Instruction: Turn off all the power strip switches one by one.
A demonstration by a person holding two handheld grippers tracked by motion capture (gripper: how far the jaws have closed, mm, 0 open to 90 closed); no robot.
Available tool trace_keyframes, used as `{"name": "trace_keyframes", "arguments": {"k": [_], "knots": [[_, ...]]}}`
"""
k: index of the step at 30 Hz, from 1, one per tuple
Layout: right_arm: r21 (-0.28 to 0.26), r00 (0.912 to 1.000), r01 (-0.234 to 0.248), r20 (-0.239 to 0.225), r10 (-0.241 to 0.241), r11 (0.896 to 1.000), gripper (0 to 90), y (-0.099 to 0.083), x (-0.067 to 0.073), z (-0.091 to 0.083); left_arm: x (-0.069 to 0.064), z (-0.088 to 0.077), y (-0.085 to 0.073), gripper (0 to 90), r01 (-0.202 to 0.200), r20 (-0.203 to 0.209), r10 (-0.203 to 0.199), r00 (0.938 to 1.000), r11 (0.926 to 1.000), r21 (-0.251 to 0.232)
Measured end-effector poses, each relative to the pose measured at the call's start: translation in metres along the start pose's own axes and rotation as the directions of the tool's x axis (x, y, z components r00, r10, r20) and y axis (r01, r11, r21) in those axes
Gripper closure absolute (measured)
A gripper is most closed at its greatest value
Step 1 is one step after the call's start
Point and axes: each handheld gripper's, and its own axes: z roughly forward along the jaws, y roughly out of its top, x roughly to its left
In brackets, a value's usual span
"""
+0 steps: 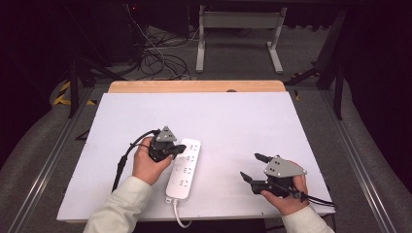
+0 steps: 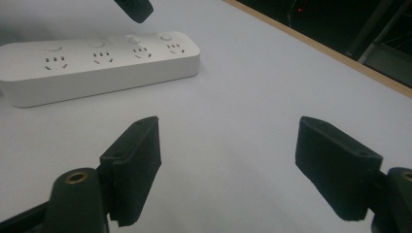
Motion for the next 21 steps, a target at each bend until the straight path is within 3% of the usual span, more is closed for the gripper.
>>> {"name": "trace_keyframes", "arguments": {"k": [7,21], "knots": [[-0.002,1.0,0.0,0.001,0.0,1.0,25.2,0.0,0.0,0.0,0.0,0.005,-0.002,90.0,-0.022,-0.011,0.023,0.9997,0.9991,0.036],[0.0,1.0,0.002,-0.002,-0.002,1.0,24.6,0.0,0.0,0.0,0.001,0.011,-0.005,90.0,-0.019,0.004,0.018,0.9998,0.9955,0.093]]}}
